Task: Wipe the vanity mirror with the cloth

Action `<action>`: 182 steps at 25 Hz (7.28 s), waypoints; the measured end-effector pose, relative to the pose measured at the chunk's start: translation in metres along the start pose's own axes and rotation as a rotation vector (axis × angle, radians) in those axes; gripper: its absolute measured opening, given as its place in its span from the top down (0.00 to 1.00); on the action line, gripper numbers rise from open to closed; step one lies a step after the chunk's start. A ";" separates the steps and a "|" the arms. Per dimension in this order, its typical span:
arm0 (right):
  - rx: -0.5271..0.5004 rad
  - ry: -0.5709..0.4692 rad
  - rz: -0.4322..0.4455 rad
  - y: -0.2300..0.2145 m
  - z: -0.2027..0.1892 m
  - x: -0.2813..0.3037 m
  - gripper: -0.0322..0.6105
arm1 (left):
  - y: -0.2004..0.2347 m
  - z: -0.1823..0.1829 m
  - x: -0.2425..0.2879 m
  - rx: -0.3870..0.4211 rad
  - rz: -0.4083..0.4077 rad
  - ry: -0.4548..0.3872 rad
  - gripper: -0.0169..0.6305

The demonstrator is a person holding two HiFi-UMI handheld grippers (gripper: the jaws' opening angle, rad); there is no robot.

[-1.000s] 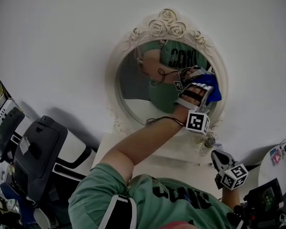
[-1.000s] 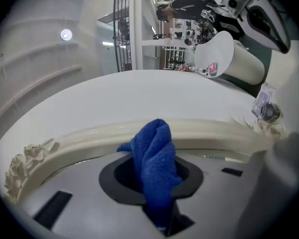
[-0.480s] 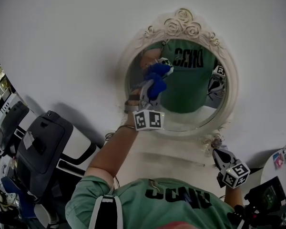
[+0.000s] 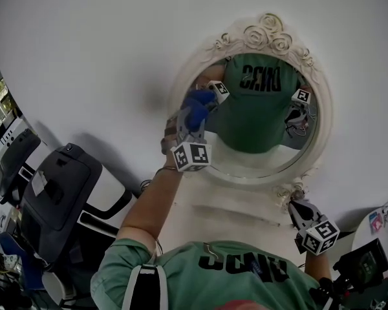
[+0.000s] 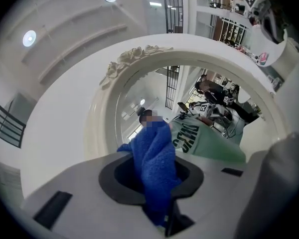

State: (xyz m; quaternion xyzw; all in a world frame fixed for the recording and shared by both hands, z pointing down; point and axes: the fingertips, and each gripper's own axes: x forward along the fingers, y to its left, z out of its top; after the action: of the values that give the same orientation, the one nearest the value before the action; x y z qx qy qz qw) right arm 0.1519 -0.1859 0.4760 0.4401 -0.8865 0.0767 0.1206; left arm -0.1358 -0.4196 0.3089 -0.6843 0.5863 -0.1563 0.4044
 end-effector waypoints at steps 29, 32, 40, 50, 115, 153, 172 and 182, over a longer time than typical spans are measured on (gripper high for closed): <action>0.080 -0.022 -0.092 -0.038 -0.028 -0.042 0.93 | -0.256 0.272 0.021 0.330 -0.361 -0.454 0.83; 0.070 -0.031 -0.084 -0.034 -0.021 -0.038 0.93 | -0.225 0.256 0.009 0.275 -0.336 -0.450 0.83; 0.037 -0.004 -0.049 -0.023 -0.015 -0.025 0.93 | -0.077 0.082 -0.016 0.100 -0.111 -0.159 0.83; -0.020 0.029 0.004 -0.001 -0.001 0.008 0.93 | -0.019 -0.045 -0.025 0.147 -0.032 0.045 0.83; -0.007 0.036 -0.046 -0.011 -0.013 -0.001 0.93 | -0.140 -0.040 -0.028 0.246 -0.267 0.069 0.83; -0.004 0.051 0.023 -0.006 -0.017 0.021 0.93 | -0.157 -0.123 -0.066 0.363 -0.444 0.233 0.83; -0.009 0.067 0.006 -0.008 -0.022 0.015 0.93 | -0.296 -0.011 -0.056 0.459 -0.613 -0.031 0.83; 0.076 0.054 -0.091 -0.041 -0.050 -0.026 0.93 | -0.429 0.092 -0.053 0.560 -0.765 -0.194 0.85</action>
State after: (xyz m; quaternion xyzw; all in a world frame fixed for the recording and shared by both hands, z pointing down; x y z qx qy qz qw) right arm 0.2071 -0.1787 0.5179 0.4818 -0.8586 0.1167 0.1308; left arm 0.2033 -0.3421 0.5811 -0.7271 0.1875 -0.3809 0.5395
